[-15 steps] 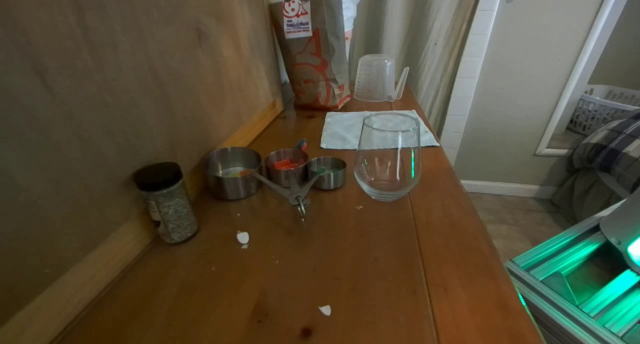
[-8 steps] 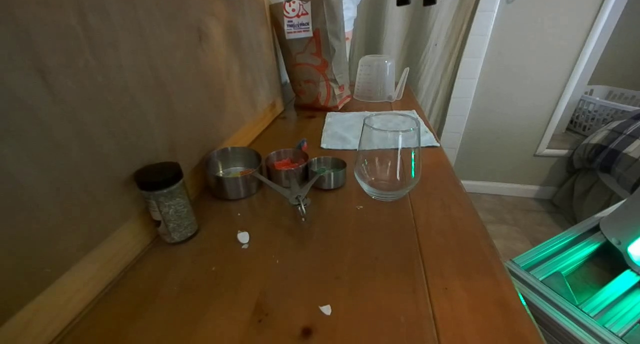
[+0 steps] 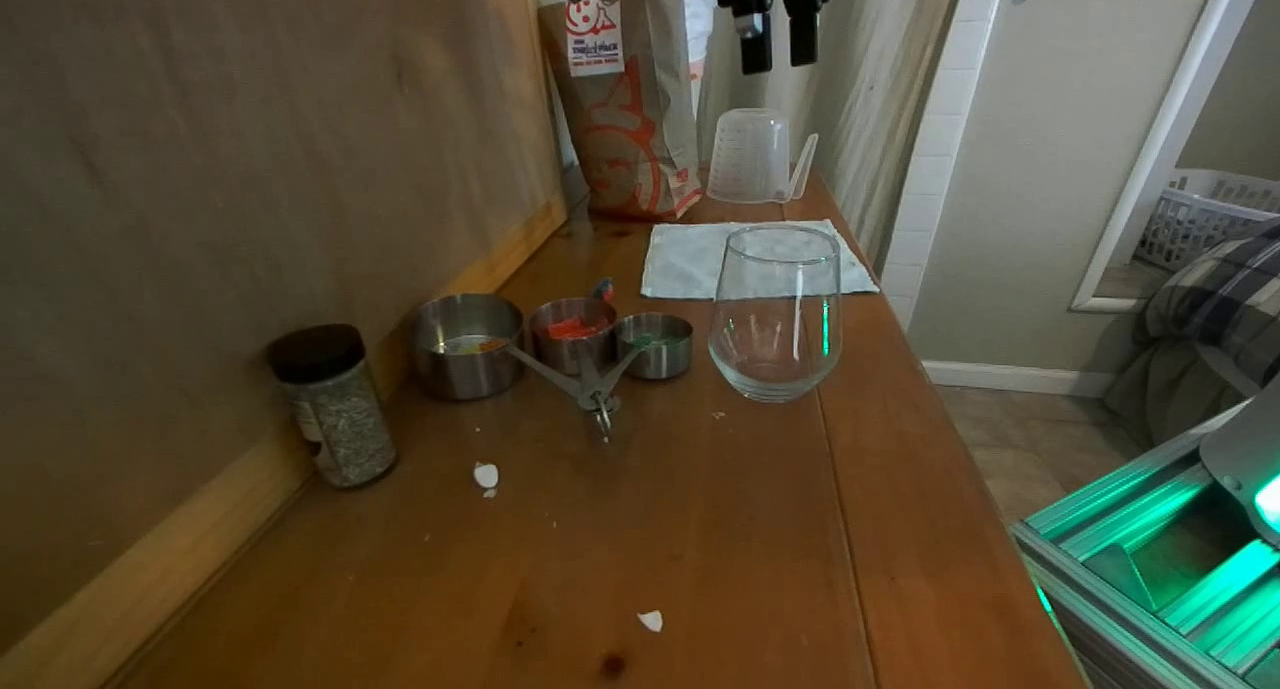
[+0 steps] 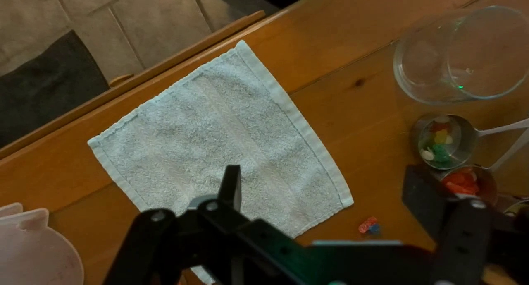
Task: Pick up the gummy bear on the table and place it in the center of the white cloth, fold the white cloth diagonally in half, fold it diagonally again into a quarter
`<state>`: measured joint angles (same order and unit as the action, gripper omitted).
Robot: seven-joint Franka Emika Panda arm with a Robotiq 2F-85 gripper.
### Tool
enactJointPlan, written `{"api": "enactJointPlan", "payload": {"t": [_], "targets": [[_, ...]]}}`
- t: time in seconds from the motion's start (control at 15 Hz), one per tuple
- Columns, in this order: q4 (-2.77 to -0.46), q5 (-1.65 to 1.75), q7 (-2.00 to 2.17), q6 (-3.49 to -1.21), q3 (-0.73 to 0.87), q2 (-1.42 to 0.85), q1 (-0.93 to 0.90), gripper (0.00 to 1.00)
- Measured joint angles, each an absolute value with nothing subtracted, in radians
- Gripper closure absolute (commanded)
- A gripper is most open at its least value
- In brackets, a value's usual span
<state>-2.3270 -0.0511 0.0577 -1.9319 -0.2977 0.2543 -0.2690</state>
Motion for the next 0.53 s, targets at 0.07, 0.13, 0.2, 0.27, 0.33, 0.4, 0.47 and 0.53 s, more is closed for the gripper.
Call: {"api": "enactJointPlan", "payload": {"t": [0.07,0.13,0.2,0.27,0.33,0.4,0.47,0.53], "targets": [[-2.327,-0.051,0.058,-1.932,-0.296,0.257,-0.268,0.0],[-2.327,-0.051,0.058,-1.932,-0.296,0.257,-0.268,0.0],[-2.327,-0.051,0.058,-1.932,-0.296,0.257,-0.268,0.0],[-2.327,-0.048,0.058,-1.932,-0.296,0.256,-0.268,0.0],[-2.329,-0.048,0.053,-1.941,-0.298,0.252,-0.27,0.0],[-2.334,-0.056,0.037,-1.97,-0.3,0.244,-0.277,0.0],[-2.34,-0.063,0.019,-2.011,-0.304,0.233,-0.289,0.0],[-2.346,-0.074,0.001,-2.064,-0.31,0.218,-0.303,0.0]]}}
